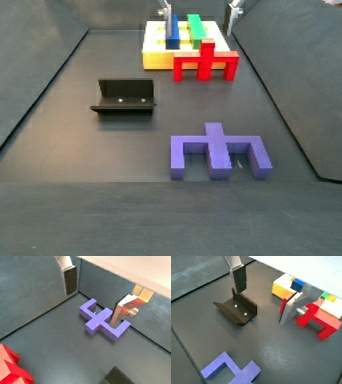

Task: Pick up the purple object. Move up. Place the purple object on the fixture. Regrasp the purple object. Move to above the board. Insert the purple object.
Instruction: Pick up the purple object.

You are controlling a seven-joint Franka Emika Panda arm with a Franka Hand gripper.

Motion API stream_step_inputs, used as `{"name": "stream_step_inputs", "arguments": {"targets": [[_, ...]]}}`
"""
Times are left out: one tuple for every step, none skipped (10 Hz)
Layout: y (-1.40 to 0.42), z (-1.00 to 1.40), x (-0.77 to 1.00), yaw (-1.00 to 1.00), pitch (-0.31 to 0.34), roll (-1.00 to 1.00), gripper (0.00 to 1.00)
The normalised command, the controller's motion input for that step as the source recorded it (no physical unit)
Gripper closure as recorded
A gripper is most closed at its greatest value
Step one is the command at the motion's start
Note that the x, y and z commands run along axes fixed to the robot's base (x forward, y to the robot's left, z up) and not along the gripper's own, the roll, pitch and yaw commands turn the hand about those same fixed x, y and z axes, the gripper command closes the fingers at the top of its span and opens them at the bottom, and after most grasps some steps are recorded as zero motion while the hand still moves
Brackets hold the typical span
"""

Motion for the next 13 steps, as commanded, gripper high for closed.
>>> {"name": "stream_step_inputs", "arguments": {"targets": [[-0.02,0.00,-0.04,0.01,0.000,0.00,0.00],[0.00,-0.03,0.00,0.00,0.000,-0.06,0.00],[0.00,-0.44,-0.60,-0.26,-0.147,-0.14,0.00],[0.47,-0.65,0.00,-0.37,0.000,-0.16,0.00],[0.64,-0.83,-0.19,-0.29,-0.074,-0.05,0.00],[0.73,-0.85,-0.24,-0.12,-0.139,-0.03,0.00],[0.45,-0.85,-0.01,0.00,-0.141,-0.08,0.00],[0.02,-1.00,0.12,0.04,-0.080,-0.05,0.00],[0.00,-1.00,0.07,0.07,-0.041,-0.07,0.00],[0.00,-0.91,0.00,0.00,-0.063,-0.11,0.00],[0.00,-0.66,0.00,0.00,-0.096,-0.05,0.00],[0.07,-0.52,0.00,0.00,-0.076,0.00,0.00],[0.00,-0.38,0.21,0.00,0.000,-0.08,0.00]]}}
